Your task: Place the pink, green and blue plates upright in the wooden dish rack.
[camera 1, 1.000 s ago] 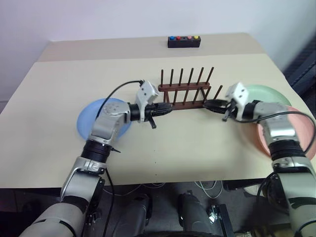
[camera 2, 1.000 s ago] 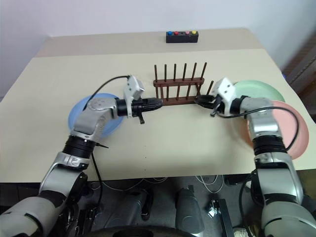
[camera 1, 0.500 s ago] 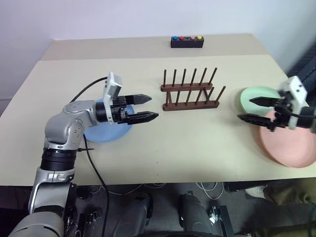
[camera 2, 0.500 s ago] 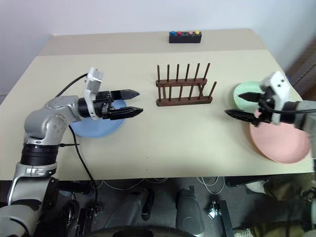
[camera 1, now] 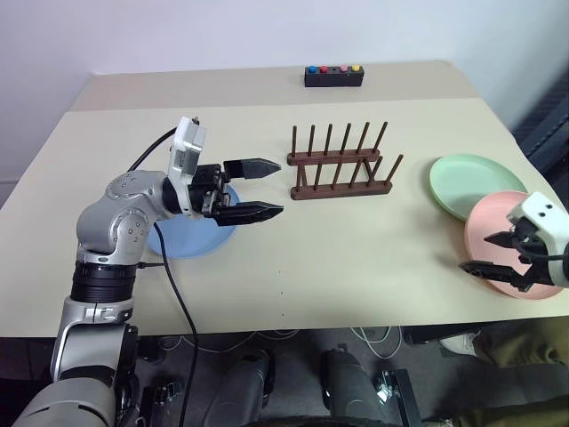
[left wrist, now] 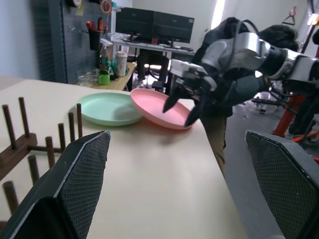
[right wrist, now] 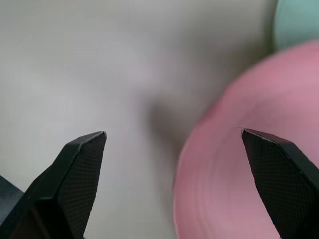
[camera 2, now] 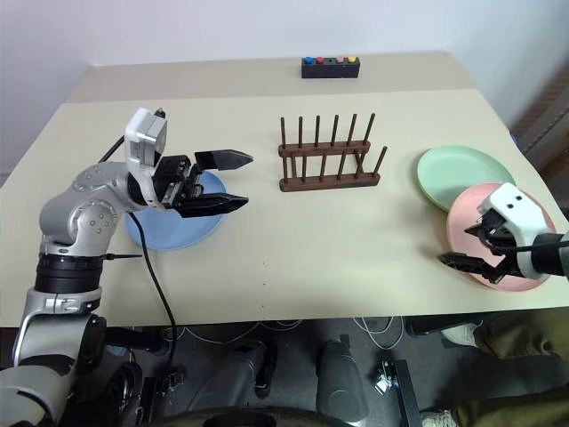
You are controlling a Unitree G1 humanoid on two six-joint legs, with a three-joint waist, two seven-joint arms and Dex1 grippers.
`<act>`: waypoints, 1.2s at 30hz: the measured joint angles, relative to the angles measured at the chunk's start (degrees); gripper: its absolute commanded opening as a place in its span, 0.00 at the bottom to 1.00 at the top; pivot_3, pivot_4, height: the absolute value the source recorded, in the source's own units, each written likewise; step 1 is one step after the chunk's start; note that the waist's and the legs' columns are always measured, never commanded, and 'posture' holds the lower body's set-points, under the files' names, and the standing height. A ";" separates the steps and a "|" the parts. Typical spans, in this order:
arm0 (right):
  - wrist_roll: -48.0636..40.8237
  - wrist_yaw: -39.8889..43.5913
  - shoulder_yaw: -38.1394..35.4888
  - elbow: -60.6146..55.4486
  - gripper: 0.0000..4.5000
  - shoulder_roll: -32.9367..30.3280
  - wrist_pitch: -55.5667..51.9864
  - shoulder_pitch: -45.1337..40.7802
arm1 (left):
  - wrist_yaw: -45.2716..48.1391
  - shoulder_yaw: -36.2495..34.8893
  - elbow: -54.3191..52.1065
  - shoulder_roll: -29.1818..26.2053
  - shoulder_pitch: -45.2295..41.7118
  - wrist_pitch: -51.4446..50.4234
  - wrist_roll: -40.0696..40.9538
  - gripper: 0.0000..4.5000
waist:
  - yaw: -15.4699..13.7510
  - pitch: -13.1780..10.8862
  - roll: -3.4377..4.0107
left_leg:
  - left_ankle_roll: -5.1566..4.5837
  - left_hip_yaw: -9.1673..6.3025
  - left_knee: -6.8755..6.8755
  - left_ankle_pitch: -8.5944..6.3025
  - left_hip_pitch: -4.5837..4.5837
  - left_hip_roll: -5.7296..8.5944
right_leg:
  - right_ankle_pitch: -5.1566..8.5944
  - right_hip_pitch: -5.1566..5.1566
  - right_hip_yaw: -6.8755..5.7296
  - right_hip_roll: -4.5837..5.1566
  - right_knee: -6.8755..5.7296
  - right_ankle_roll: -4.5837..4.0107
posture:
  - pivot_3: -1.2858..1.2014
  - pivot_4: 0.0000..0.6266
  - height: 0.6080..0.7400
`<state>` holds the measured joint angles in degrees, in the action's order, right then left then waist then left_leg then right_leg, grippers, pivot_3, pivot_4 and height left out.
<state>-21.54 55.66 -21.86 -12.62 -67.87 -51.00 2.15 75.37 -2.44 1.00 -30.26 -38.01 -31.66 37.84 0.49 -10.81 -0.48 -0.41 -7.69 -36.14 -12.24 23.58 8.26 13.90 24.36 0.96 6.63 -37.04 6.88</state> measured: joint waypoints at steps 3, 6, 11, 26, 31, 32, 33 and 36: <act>1.51 -3.87 -0.01 -3.38 0.98 1.00 -1.06 0.87 | -0.23 1.07 1.89 0.72 -0.64 1.31 -1.14 0.99 | -0.12 -0.01 -0.02 | 0.00 -0.01 0.00 0.00 0.00 0.00 | 0.00 0.00 0.00 0.00 0.00 0.00 | 0.52 0.24 1.00; 1.97 -5.96 0.13 -6.12 0.98 2.35 -1.37 2.32 | -0.19 1.66 3.41 1.29 -2.19 2.42 -1.74 0.99 | -0.28 -0.02 -0.04 | -0.02 -0.01 0.00 -0.01 0.03 0.00 | 0.00 0.00 0.00 0.00 0.04 0.01 | 0.52 0.24 1.00; 3.25 -8.14 0.95 -6.28 0.80 3.50 -1.39 4.54 | 0.86 1.66 3.51 1.29 -3.63 3.50 -2.09 1.00 | -0.45 -0.02 -0.04 | -0.04 0.00 0.00 -0.02 0.02 0.00 | 0.00 0.00 -0.01 -0.02 0.05 0.01 | 0.52 0.24 1.00; 5.19 -9.52 5.07 -6.34 0.02 2.27 -2.28 1.44 | 3.58 1.61 2.05 -1.04 -0.95 3.58 -1.22 1.00 | -0.57 -0.02 -0.06 | -0.06 0.01 -0.01 -0.03 0.02 0.00 | 0.00 -0.02 -0.01 -0.02 0.08 0.02 | 0.52 0.24 1.00; 4.31 -8.23 4.30 -6.58 0.02 1.40 -3.40 -1.48 | 3.20 1.60 1.69 -1.00 -0.95 3.71 -1.05 1.00 | -0.79 -0.02 -0.06 | -0.06 0.01 0.01 -0.04 0.02 0.00 | 0.01 -0.02 -0.01 -0.02 0.10 0.02 | 0.52 0.24 1.00; 4.19 -7.75 4.27 -6.57 0.02 1.13 -3.54 -2.14 | 3.16 1.60 1.69 -0.99 -0.95 3.74 -1.05 1.00 | -0.84 -0.02 -0.05 | -0.07 0.02 0.00 -0.04 0.03 0.00 | 0.01 -0.02 -0.01 -0.01 0.10 0.02 | 0.52 0.24 1.00; 3.75 -7.07 3.80 -6.56 0.02 0.44 -3.63 -2.97 | 3.13 1.59 1.69 -0.95 -0.95 3.82 -1.05 1.00 | -0.88 -0.02 -0.04 | -0.08 0.03 0.00 -0.05 0.03 0.00 | 0.01 -0.02 -0.01 0.00 0.11 0.02 | 0.52 0.24 1.00; 1.91 -5.98 1.99 -5.50 0.02 -0.53 -3.65 -8.39 | 3.00 1.48 1.75 -0.81 -0.89 4.04 -1.05 1.00 | -0.82 -0.03 -0.06 | -0.08 0.04 0.00 -0.05 0.02 -0.02 | 0.01 -0.02 -0.01 -0.03 0.13 0.02 | 0.52 0.24 1.00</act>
<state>-19.63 49.68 -19.87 -18.12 -68.41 -54.65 -6.23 78.37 -0.96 2.75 -31.07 -38.89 -27.62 36.79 -0.33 -10.84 -0.54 -0.49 -7.65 -36.14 -12.28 23.60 8.24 13.91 24.35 0.95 6.61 -36.92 6.91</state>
